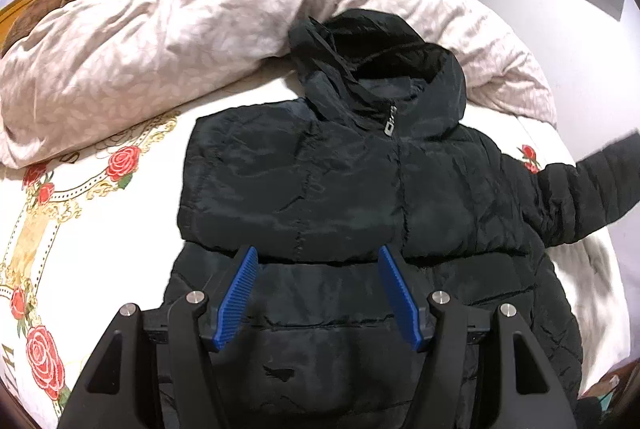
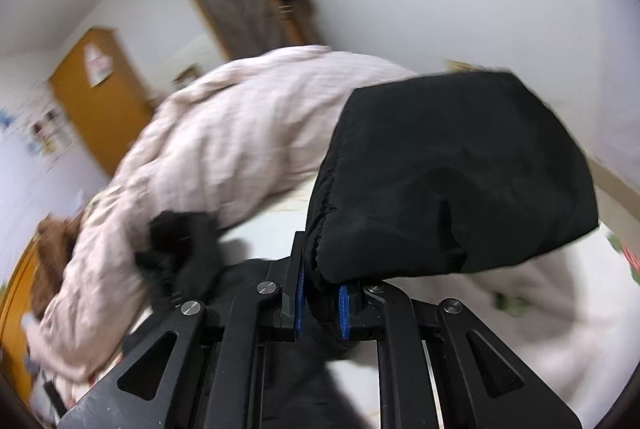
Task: Fold large clothes
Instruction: 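Lift the sleeve with the right gripper and fold it across the body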
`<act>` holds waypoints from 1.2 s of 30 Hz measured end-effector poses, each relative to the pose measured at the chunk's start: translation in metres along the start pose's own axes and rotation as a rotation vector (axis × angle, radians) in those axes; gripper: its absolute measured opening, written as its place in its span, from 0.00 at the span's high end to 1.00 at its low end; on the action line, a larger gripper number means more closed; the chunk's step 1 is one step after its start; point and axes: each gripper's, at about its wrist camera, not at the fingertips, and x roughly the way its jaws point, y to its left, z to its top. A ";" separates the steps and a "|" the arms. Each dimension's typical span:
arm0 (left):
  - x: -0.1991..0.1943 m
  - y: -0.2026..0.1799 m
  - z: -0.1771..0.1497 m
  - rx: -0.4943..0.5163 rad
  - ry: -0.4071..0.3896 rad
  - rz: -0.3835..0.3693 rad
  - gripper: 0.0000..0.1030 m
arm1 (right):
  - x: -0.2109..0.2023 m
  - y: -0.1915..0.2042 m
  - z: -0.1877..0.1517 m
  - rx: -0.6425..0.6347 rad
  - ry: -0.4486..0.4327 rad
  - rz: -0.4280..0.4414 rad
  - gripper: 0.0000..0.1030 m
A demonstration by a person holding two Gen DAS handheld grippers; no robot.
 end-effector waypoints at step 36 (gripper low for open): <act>0.014 0.037 0.023 -0.090 -0.013 -0.114 0.32 | 0.098 0.188 -0.158 -0.442 0.433 0.346 0.44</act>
